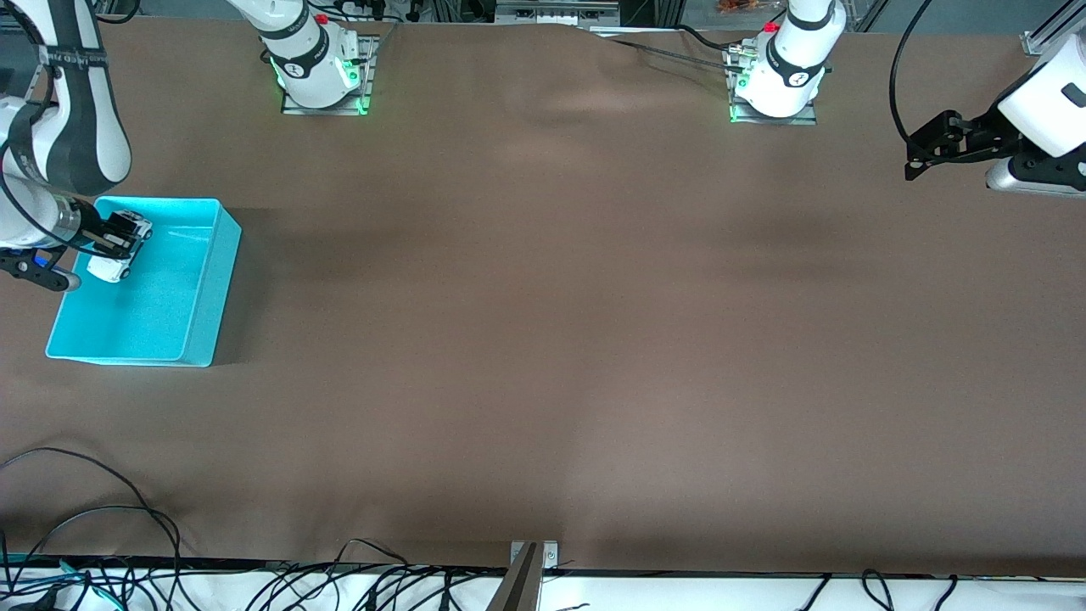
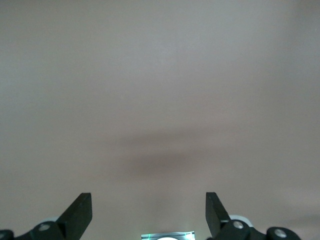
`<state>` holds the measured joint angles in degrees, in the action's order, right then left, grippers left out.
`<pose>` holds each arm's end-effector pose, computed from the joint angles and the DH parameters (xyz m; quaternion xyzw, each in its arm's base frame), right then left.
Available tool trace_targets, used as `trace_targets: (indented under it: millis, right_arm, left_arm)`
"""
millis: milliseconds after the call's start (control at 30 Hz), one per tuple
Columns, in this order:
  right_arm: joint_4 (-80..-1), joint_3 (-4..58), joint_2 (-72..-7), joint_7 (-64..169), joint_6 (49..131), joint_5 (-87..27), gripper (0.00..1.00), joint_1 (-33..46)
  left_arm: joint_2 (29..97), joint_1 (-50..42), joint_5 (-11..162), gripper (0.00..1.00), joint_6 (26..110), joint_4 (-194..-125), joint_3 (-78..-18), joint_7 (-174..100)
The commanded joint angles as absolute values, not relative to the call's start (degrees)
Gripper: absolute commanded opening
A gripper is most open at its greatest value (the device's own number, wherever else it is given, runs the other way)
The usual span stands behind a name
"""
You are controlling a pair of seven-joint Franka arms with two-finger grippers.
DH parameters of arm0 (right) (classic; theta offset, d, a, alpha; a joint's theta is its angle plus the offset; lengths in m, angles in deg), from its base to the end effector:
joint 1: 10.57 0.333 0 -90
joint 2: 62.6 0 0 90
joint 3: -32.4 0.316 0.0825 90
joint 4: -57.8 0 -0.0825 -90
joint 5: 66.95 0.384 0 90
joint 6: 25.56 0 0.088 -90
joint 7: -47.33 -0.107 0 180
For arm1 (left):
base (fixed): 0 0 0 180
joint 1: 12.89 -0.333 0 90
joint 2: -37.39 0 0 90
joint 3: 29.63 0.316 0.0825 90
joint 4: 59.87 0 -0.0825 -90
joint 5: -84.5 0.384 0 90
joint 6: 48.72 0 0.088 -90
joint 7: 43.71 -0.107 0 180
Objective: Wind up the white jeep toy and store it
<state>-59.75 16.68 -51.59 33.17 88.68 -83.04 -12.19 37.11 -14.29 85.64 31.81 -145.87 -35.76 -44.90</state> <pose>0.5240 -0.1786 0.3338 0.9620 -0.1968 -0.1254 0.1420 0.5341 -0.0420 0.6458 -0.9977 0.0504 0.0450 0.0115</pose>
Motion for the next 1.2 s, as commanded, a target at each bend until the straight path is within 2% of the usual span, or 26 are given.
trace_targets:
  millis: [0, 300, 967, 1167]
  right_arm:
    - [-60.9, 16.3, -48.6, 36.6, 94.4, -84.4, 0.00, -14.3]
    - [-64.5, 16.2, -44.6, 36.6, 103.8, -84.3, 0.00, -15.8]
    - [-67.2, 16.2, -38.7, 36.6, 112.0, -84.4, 0.00, -19.2]
    - [-67.2, 16.2, -38.4, 36.6, 112.0, -84.4, 0.00, -19.6]
  left_arm:
    - [37.5, -14.5, 86.6, 1.00, 30.5, -144.2, -36.0, -44.6]
    - [37.5, -14.5, 86.6, 1.00, 30.6, -144.2, -36.0, -44.6]
    - [37.5, -14.6, 86.6, 1.00, 30.5, -144.2, -36.0, -44.6]
    - [37.5, -14.6, 86.7, 1.00, 30.5, -144.2, -36.0, -44.5]
